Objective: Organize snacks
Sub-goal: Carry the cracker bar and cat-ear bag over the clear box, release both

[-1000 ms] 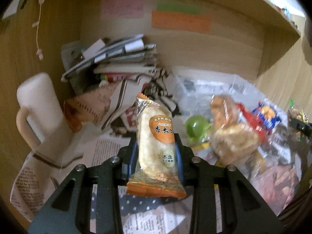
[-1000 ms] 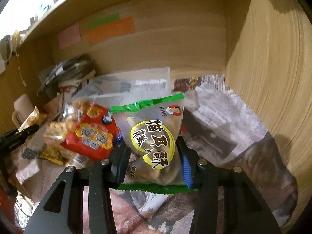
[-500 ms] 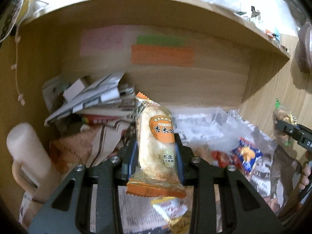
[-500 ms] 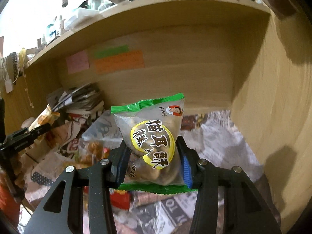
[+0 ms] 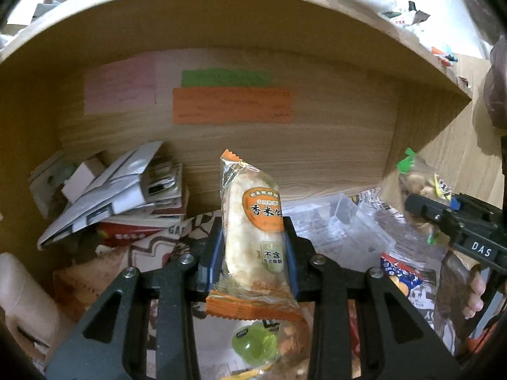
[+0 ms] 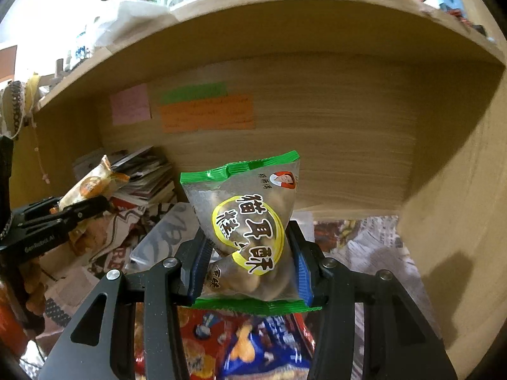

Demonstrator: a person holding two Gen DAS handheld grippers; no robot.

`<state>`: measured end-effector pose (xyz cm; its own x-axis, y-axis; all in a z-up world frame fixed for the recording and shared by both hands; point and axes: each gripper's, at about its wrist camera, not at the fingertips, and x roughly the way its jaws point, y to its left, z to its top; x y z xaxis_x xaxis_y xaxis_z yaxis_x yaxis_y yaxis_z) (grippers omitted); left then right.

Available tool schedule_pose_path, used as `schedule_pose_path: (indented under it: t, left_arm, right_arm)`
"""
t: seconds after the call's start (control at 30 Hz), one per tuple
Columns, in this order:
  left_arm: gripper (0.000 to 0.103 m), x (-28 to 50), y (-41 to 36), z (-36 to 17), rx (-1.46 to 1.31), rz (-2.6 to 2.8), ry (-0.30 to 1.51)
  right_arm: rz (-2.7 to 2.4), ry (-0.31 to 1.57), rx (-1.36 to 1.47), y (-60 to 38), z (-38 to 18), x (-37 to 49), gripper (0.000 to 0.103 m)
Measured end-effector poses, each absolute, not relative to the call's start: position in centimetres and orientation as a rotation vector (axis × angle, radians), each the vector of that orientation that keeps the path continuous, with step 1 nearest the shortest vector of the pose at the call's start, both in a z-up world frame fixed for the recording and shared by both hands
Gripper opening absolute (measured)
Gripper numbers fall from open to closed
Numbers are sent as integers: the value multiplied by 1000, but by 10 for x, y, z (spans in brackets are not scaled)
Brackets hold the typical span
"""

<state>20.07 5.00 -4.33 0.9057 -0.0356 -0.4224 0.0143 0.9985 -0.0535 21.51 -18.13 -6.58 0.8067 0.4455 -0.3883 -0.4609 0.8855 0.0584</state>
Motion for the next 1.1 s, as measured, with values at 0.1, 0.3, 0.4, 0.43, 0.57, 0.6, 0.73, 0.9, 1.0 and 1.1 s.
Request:
schedule_pose_path:
  t: [0.1,0.3,0.4,0.43,0.57,0.6,0.73,0.9,1.0,1.1]
  left_arm:
    - [34,215,47,-47,-53,-39,462]
    - [34,245,44,-56,-54,-53,523]
    - [34,261,44,-64,-53,-59,566]
    - [34,265,43,-66,-51,-59,578]
    - [34,283,44,-77,-49,-61,635]
    - [34,288,45,-80,-51,-63,653]
    - [34,306,49,-94,-66,-82,733]
    - [34,322,49,-106,-60,-90,784]
    - [34,325,43,-109,-52,-93,799]
    - [35,327,39,-111,-37,-96,816]
  right_arm:
    - [486,422,-43,-175,-68,227,43]
    - [490,480,-58,-165,-76,253,43]
    - [489,515,-66,-160,-82,267,43]
    - [489,526,-69,-158,-84,271,43]
    - [486,570,-79,-154,-92,284,43]
    - [482,577,-86,-152,-94,286,43]
    - [475,610,-116,-149,-99,296,43]
    - [474,659,-155,-145,-107,307,43]
    - [474,683,-169,-143,-110,312,43]
    - [481,724,-170,-140,-115,319,44]
